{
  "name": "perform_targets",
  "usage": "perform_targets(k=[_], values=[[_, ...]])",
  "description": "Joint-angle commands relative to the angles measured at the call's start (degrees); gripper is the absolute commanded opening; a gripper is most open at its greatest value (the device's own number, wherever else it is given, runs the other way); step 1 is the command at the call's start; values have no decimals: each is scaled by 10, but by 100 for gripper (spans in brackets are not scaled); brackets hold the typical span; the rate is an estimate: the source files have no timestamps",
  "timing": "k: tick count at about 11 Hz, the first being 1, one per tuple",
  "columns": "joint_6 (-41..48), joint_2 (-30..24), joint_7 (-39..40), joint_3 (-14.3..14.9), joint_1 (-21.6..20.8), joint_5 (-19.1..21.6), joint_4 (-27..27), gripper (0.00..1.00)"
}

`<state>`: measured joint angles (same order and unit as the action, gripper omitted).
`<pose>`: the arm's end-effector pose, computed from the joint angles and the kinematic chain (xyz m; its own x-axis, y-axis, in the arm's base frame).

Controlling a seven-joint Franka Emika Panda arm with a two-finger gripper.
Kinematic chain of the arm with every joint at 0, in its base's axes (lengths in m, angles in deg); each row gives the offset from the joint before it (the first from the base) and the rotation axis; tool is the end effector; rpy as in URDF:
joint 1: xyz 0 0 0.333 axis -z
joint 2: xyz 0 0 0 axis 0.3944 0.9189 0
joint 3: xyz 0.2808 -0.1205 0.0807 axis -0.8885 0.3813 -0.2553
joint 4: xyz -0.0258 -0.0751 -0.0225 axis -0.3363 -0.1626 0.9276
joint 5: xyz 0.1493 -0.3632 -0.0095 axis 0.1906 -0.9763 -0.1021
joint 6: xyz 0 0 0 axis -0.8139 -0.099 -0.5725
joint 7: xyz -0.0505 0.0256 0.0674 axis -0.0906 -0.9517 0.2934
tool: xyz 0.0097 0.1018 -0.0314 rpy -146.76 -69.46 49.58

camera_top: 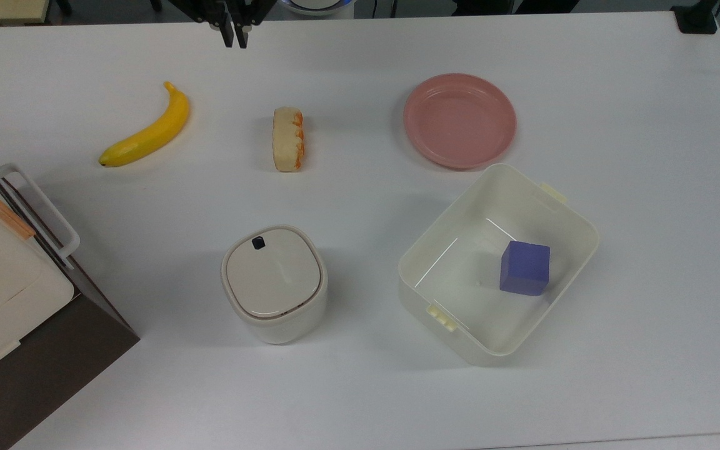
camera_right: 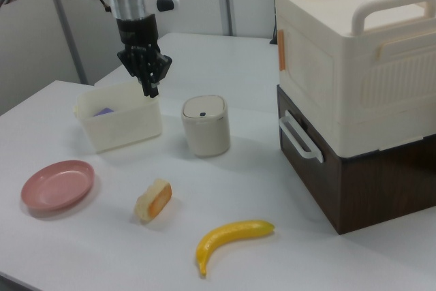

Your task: Close the trash can

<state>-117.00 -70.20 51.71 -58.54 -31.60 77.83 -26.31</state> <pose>0.5760 -0.0574 0.6138 0.9981 -0.0579 -0.0211 -0.0581 -0.9983 -0.0098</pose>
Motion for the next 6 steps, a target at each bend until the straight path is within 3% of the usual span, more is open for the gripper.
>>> perform_targets(k=[1,6], values=[[-58,-53,-24,0,-9,-4,-82,100],[-88,-68,-21,3,-6,-31,-76,100]])
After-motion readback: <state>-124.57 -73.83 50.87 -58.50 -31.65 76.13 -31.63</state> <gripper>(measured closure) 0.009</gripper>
